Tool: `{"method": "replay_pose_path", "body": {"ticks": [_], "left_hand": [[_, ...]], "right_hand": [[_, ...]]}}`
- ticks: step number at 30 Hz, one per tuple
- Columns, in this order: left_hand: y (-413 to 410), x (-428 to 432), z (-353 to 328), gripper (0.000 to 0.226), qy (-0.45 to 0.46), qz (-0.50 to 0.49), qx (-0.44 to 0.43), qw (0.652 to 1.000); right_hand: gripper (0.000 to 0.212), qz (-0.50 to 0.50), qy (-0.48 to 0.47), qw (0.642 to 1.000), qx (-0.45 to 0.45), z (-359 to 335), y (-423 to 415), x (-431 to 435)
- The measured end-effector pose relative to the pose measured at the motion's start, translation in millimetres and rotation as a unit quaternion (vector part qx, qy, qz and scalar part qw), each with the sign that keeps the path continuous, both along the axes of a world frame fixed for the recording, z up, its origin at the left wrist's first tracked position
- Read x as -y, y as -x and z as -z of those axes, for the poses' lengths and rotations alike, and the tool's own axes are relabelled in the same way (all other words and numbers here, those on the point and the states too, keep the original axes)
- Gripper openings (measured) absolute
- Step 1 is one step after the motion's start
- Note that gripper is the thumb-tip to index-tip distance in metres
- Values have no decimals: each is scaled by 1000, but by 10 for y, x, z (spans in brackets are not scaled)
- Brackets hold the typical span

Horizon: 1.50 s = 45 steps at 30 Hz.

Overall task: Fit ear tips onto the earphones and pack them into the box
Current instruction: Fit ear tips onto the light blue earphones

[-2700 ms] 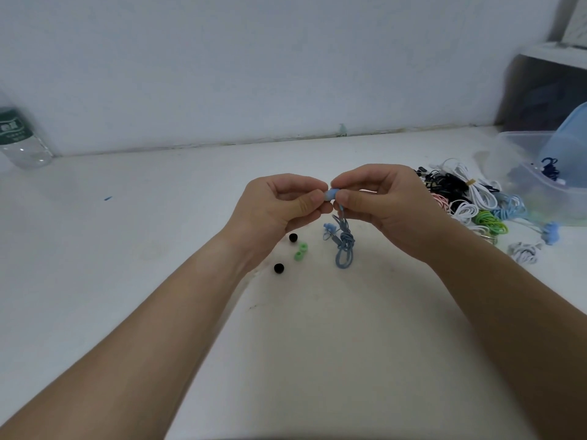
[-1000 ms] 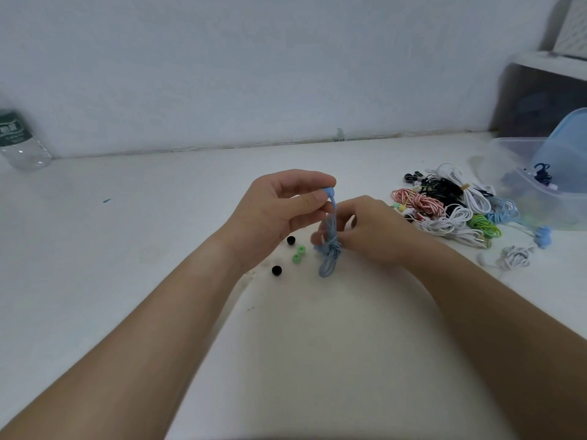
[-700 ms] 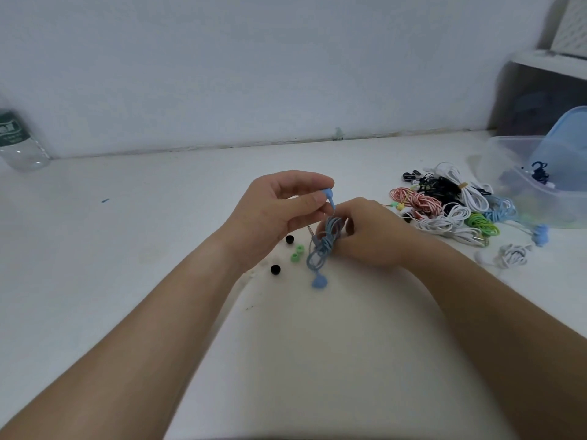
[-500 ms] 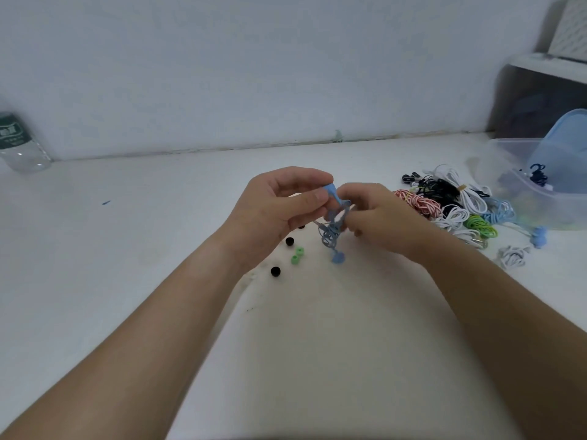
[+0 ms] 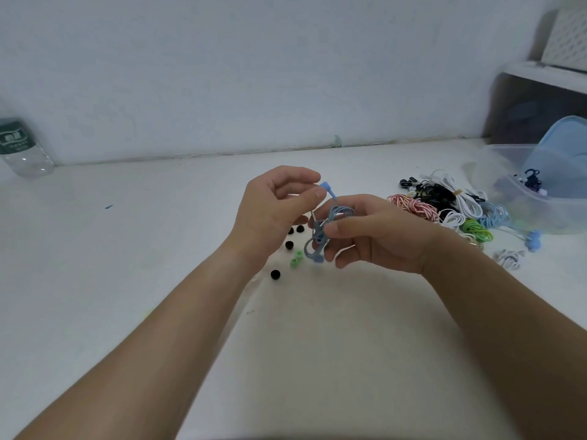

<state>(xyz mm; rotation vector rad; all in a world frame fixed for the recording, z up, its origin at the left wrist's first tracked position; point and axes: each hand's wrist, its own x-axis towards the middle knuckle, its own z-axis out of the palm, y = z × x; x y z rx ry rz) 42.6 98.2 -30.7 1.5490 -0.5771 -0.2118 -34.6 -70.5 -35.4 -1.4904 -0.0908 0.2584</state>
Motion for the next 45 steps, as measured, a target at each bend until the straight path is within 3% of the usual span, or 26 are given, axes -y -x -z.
{"method": "replay_pose_path", "body": {"ticks": [6, 10, 16, 19, 26, 29, 32, 35, 36, 39, 41, 42, 44, 45], "left_hand": [[-41, 42, 103, 5, -132, -27, 65, 989], [-14, 42, 122, 25, -208, -22, 119, 971], [85, 45, 53, 42, -189, 98, 36, 976], [102, 71, 90, 46, -202, 119, 61, 970], [94, 58, 89, 16, -159, 113, 46, 980], [24, 1, 53, 19, -154, 38, 57, 986], [-51, -59, 76, 17, -148, -3, 72, 986], [-40, -73, 71, 12, -154, 0, 73, 985], [-30, -72, 64, 12, -158, 1, 70, 985], [-16, -76, 36, 14, -158, 9, 58, 986], [-8, -78, 17, 15, -149, 9, 57, 987], [-2, -76, 11, 15, -142, 8, 61, 988], [7, -69, 5, 14, -125, -1, 70, 990], [8, -67, 4, 14, -118, -7, 74, 990]], "right_hand": [[28, 27, 9, 998, -49, -34, -3, 88], [28, 49, -29, 996, -62, -45, 2, 145], [28, 60, -144, 988, -5, -93, 10, 150], [25, 61, -162, 985, 7, -82, 2, 160], [28, 94, -190, 977, 5, -98, 1, 204], [17, 166, -95, 981, -36, -85, -31, 194], [8, 230, 110, 965, -58, 6, -54, 151], [22, 217, 284, 933, -37, 72, -48, 107], [30, 223, 356, 907, -33, 75, -47, 98], [56, 304, 549, 778, -11, 38, -39, 75], [49, 364, 579, 729, 30, 1, -18, 39], [38, 378, 562, 731, 77, 0, -15, 19], [15, 364, 490, 770, 185, 2, -12, -55], [26, 344, 463, 788, 216, 18, -14, -92]]}}
